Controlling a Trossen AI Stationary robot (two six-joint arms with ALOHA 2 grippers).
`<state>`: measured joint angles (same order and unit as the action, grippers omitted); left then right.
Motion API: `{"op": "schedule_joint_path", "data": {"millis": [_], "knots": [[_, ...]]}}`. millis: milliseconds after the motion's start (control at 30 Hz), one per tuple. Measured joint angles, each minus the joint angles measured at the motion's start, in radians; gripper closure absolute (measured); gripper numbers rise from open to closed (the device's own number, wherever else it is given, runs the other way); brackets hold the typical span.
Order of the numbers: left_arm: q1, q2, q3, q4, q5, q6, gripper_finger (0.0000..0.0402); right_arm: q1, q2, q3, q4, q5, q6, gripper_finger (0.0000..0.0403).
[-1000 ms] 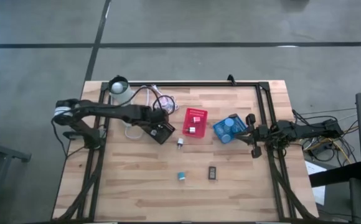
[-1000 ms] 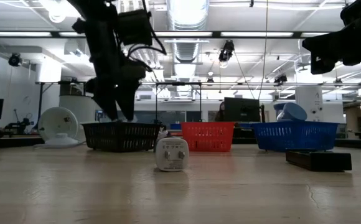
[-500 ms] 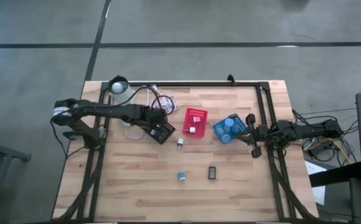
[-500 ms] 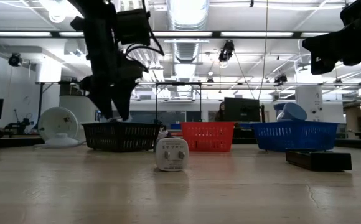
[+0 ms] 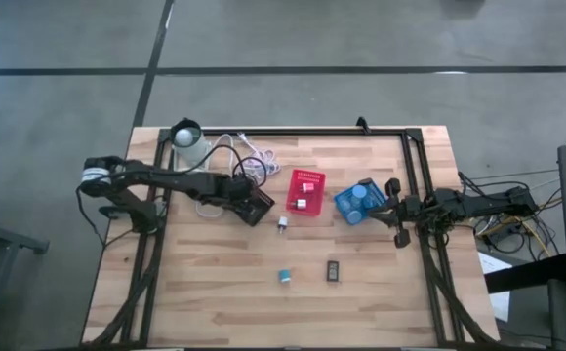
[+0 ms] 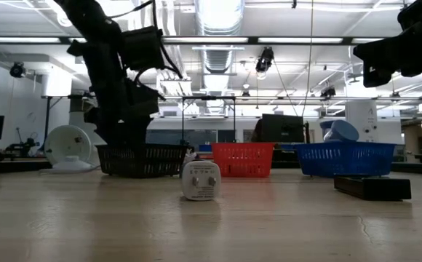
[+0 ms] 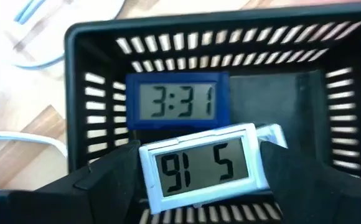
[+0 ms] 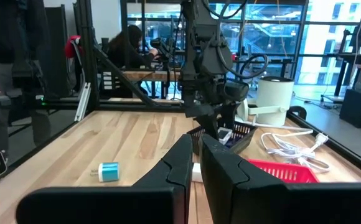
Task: Pick & Place Office items
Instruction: Put the white digital clock into the black basket, then put the blue charger adapter into the red basket
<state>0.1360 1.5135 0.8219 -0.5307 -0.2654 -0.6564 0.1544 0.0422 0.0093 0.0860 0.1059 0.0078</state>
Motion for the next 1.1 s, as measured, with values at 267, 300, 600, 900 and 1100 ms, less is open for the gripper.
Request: {"op": "schedule_joint_path", "data": {"millis": [267, 300, 600, 900, 1100], "knots": [[-0.003, 0.004, 0.006, -0.004, 0.005, -0.001, 0.0044, 0.0, 0.0, 0.0, 0.0, 0.0, 0.0, 0.0374], [-0.004, 0.004, 0.01, -0.005, 0.005, -0.001, 0.0038, 0.0, 0.0, 0.0, 0.0, 0.0, 0.0, 0.0374], [-0.007, 0.004, 0.032, -0.003, 0.005, 0.026, 0.0008, 0.0, 0.0, 0.0, 0.0, 0.0, 0.0, 0.0374], [-0.008, 0.001, 0.101, -0.105, -0.031, 0.161, 0.0009, 0.0, 0.0, 0.0, -0.001, 0.0, 0.0, 0.0374], [-0.015, -0.028, 0.261, -0.299, 0.002, 0.204, 0.0009, 0.0, 0.0, 0.0, -0.004, 0.0, 0.0, 0.0374]]}}
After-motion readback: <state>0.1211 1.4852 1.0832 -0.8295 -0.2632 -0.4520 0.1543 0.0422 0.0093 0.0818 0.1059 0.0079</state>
